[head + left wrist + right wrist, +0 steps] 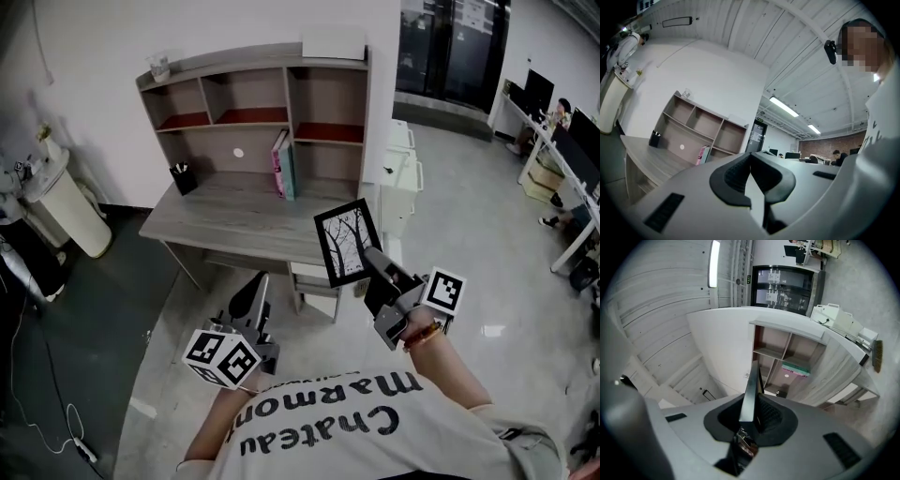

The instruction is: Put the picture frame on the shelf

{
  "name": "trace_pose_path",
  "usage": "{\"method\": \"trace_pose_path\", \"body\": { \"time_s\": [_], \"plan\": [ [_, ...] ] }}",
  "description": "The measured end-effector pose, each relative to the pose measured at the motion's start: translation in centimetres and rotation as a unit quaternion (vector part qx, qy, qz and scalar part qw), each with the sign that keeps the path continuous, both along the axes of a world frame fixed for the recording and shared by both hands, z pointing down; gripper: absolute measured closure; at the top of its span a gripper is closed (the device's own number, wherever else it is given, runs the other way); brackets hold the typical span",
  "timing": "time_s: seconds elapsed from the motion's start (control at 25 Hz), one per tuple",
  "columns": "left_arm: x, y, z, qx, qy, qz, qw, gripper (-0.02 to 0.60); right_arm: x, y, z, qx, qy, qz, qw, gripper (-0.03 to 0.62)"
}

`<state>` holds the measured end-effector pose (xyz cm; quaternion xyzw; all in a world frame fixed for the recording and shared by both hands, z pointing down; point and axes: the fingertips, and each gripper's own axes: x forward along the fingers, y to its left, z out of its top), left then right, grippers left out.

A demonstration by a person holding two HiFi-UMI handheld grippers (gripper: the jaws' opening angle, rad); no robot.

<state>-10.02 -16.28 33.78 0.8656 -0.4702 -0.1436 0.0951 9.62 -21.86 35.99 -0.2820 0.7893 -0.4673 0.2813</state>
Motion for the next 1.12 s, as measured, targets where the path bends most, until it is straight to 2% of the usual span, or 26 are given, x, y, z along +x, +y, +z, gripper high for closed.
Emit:
{"method": "trace_pose_path", "body": {
  "time_s": [0.12,0.36,0.48,0.6,0.92,1.12],
  "plan": [
    [0.0,-4.6,-1.5,-0.006,0.004,-0.018,0.9998,0.565,0.4,-5.2,-1.6,-0.001,0.000,-0.012,1.000,0.531],
    [0.9,-9.6,-1.5,0.006,-0.002,-0.042,0.9991,0.565,1.1,-10.5,-1.0,-0.001,-0.006,-0.027,1.000,0.530],
    [0.7,-11.4,0.3,-0.021,-0.015,-0.074,0.9970,0.565,1.5,-12.3,-0.2,-0.010,-0.005,-0.029,1.000,0.530],
    [0.0,-12.7,1.7,-0.044,-0.001,-0.089,0.9951,0.565,1.5,-13.5,0.6,-0.017,-0.013,-0.033,0.999,0.531],
    [-0.5,-16.1,3.1,-0.054,0.001,-0.092,0.9943,0.565,1.0,-16.6,2.2,-0.027,-0.019,-0.037,0.999,0.531],
    [-1.0,-20.2,3.7,-0.058,0.000,-0.081,0.9950,0.565,1.0,-19.8,2.6,-0.035,-0.021,-0.019,0.999,0.531]
  ]
}}
